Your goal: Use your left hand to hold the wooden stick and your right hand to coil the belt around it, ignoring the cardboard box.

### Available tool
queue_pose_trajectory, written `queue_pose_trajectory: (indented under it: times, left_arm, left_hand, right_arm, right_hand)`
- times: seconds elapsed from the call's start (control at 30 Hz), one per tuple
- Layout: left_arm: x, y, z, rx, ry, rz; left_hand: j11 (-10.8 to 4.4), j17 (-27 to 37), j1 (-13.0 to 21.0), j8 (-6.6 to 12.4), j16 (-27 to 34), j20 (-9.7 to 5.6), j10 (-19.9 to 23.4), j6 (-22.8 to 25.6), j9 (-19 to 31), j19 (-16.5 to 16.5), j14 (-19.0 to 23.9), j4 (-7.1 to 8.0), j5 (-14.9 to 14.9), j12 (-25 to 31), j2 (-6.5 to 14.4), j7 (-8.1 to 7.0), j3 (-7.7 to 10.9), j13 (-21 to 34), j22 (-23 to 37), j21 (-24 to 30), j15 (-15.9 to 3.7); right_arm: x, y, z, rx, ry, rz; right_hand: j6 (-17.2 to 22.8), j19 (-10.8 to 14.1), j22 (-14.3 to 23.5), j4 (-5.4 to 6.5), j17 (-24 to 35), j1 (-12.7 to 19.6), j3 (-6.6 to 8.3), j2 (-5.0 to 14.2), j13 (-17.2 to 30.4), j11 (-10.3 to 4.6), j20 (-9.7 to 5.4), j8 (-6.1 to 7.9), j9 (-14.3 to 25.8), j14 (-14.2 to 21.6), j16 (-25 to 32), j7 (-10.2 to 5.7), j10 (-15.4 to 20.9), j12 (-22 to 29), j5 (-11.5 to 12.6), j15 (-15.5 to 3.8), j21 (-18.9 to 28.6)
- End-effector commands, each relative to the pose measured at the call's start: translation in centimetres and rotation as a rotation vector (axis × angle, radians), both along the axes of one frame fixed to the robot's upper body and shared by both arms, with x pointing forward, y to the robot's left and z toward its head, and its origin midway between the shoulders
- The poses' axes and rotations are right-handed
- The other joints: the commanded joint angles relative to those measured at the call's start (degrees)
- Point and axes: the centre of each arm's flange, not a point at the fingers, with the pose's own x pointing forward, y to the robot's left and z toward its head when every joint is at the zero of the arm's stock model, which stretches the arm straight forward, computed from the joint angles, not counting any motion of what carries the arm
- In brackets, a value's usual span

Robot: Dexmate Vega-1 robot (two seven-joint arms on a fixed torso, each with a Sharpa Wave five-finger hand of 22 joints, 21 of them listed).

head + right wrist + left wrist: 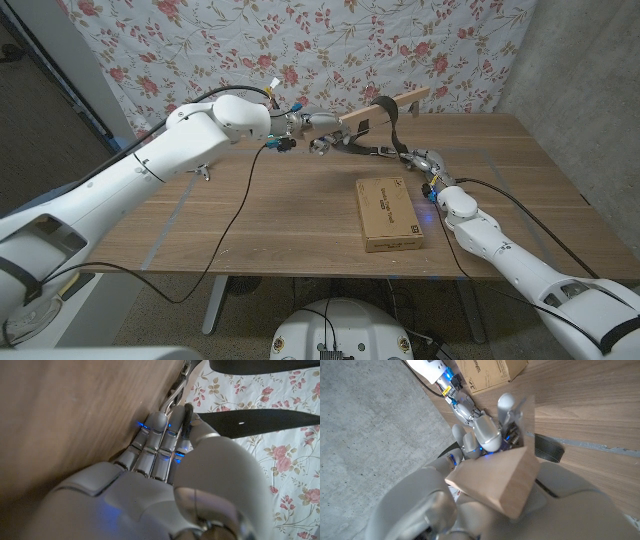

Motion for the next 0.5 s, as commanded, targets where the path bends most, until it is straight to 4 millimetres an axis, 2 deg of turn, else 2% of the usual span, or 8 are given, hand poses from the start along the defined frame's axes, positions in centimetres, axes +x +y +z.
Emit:
queue_pose_trajectory:
  times: [0.03,0.5]
  left_arm:
    - [0.0,-0.3,-0.6,0.035,0.058,-0.036]
    - [0.5,-0.6,-2.0,0.101,0.134,-0.024]
  left_hand:
    - [-0.13,0.0,0.0,0.37,-0.2,-1.31,0.1,1.4,0.1,0.5,0.1,0.17,0.0,0.3,0.5,1.8,0.7,0.1,0.0,0.3,-0.22]
    - [-0.15,0.2,0.0,0.65,-0.3,-1.48,0.1,1.2,0.2,0.5,0.2,0.17,-0.2,0.3,0.5,1.82,0.9,0.1,0.0,0.4,-0.24]
  right_arm:
    - [1.1,1.6,5.5,-0.045,-0.063,-0.013]
    - [-1.2,2.8,13.3,-0.162,-0.19,-0.034]
  right_hand:
    - [3.1,-0.4,-0.2,0.5,0.2,2.0,-0.2,4.06,0.2,-0.33,-0.28,2.8,13.9,-0.2,0.7,2.26,-0.6,0.1,0.4,-5.15,0.7]
    - [3.2,-1.0,-1.0,0.68,-1.2,1.9,-0.81,4.16,0.3,-0.93,-0.87,2.48,13.5,-1.3,0.2,1.67,-1.6,0.3,0.8,-5.94,1.9]
